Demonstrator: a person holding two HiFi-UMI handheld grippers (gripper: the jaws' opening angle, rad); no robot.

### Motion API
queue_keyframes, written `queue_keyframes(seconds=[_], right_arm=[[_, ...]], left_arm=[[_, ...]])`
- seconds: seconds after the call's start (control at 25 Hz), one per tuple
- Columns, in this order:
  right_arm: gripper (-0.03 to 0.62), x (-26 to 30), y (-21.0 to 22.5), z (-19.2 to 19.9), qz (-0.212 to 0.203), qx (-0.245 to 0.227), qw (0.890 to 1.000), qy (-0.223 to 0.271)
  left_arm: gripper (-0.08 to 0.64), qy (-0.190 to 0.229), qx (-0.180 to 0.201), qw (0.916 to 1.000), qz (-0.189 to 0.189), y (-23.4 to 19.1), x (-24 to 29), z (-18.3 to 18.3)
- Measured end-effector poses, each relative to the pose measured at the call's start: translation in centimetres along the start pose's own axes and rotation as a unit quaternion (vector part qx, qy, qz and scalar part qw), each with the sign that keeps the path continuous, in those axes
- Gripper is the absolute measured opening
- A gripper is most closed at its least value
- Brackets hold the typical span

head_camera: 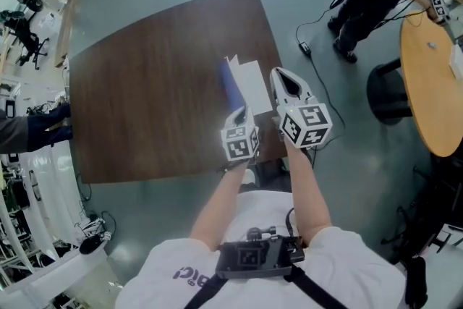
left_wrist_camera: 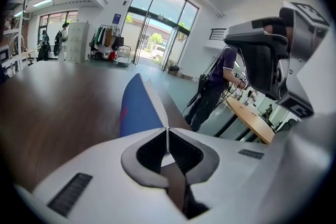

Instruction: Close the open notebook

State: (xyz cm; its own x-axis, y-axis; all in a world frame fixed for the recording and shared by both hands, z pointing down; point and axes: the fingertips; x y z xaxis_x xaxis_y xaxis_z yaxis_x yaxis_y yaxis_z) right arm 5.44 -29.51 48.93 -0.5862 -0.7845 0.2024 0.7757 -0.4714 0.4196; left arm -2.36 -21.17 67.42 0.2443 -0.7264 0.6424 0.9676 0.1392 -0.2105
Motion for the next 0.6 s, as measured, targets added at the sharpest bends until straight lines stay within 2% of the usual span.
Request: queue_keyframes(seconds=[0.28, 0.44, 0.6], right_arm=[[0.003, 0.0, 3.1, 0.6, 0.023, 0.015, 1.000, -0.004], [0.003, -0.1, 4.0, 0.1, 0.047, -0.034, 0.998, -0.011], [0.003, -0.1, 5.0, -0.3, 0.054, -0.036, 0.998, -0.009]], left_arm=[[0.020, -0.022, 0.012, 0.9995, 0.018, 2.0, 2.3, 0.9], [0.020, -0.040, 0.013, 0.9988, 0.027, 2.7, 3.6, 1.6], [0.020, -0.057, 0.012, 0.9977, 0.034, 3.3, 4.9, 2.4]])
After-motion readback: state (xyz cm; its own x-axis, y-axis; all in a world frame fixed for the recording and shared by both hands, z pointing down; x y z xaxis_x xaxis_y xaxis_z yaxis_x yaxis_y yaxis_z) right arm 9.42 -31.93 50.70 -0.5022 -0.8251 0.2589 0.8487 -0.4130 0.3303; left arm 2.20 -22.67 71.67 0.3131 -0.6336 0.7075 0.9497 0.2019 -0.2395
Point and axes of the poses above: the fingertips, and each gripper's own axes: x forward along the fingers, y to its right, z out of its underside, and after that the axes turned 7 degrees about x, right-handed
